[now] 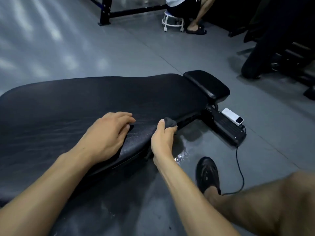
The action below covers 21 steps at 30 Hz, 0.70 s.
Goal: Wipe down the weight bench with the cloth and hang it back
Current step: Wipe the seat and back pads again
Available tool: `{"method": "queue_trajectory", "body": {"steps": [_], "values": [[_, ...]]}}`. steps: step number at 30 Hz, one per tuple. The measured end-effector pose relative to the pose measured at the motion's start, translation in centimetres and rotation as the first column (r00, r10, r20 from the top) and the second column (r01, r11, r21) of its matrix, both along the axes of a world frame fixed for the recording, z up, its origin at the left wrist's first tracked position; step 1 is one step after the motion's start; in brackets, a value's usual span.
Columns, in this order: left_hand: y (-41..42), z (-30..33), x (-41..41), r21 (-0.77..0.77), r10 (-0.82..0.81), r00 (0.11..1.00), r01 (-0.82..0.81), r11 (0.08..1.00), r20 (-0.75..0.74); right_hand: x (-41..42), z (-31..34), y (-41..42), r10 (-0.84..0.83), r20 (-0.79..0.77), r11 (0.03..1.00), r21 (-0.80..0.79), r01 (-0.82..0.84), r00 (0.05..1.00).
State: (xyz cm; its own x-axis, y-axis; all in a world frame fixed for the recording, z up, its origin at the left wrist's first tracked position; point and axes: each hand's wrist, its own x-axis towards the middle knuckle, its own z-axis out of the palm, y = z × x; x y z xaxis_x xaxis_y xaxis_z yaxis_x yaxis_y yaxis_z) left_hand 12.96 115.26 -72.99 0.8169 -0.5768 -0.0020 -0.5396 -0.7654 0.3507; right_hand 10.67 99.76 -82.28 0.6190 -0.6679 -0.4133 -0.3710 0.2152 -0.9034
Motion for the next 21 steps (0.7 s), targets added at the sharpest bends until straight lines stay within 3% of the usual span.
{"method": "queue_trajectory", "body": {"steps": [10,21], "values": [[-7.1,-3.2,4.9,0.156,-0.127,0.992,0.121,0.98,0.027,8.3,-1.3,-14.0,-0.185,-0.163,0.983,-0.031,0.182,0.969],[-10.5,-4.2,5.8,0.258,-0.052,0.999,0.054,0.965,-0.017,10.6,-0.5,-20.0,-0.102,-0.318,0.993,0.021,0.115,0.943]]}}
